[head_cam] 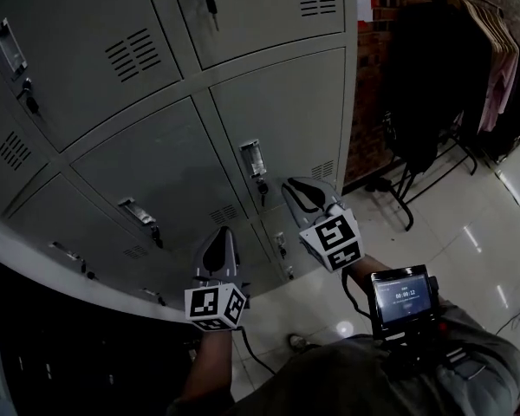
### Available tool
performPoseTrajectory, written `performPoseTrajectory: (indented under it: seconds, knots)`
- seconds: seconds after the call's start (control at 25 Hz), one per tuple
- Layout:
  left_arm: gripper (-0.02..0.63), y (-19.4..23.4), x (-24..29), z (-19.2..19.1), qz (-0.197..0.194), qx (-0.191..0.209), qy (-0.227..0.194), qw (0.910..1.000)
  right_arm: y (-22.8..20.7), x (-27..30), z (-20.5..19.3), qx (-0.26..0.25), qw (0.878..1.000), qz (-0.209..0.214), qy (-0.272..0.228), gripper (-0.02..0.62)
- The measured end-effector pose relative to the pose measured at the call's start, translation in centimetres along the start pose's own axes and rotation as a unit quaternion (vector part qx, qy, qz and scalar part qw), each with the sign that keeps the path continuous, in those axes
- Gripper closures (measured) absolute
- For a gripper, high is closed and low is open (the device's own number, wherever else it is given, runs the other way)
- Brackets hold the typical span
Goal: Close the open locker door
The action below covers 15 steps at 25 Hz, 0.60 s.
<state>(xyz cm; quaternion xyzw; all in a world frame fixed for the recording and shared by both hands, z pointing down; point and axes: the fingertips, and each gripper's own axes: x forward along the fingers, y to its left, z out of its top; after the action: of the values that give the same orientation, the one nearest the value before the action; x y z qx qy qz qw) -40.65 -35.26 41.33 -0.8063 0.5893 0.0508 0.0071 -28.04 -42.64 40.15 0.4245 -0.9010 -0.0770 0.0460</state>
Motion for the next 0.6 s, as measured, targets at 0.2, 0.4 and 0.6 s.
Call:
performPoseTrajectory:
  seconds: [0.2, 0.4, 0.6]
  knots:
    - [0.607, -6.2, -2.1, -0.5, 0.019, 0.007, 0.006, 0.9998, -0.7, -6.8, -0.9, 0.016, 1.0, 0.019, -0.005, 0.583]
    - [0.607, -14.1, -4.6, -0.7, 0.031, 0.011, 0.01, 0.9994, -1.8, -14.8, -2.5, 0.025, 0.999, 0.045, 0.006, 0.589]
    - [0.607, -20.2, -7.4, -1.1, 0.052, 0.015, 0.015, 0.9984, -2.2, -20.9, -3.8, 0.036, 0.997, 0.073, 0.011, 0.589]
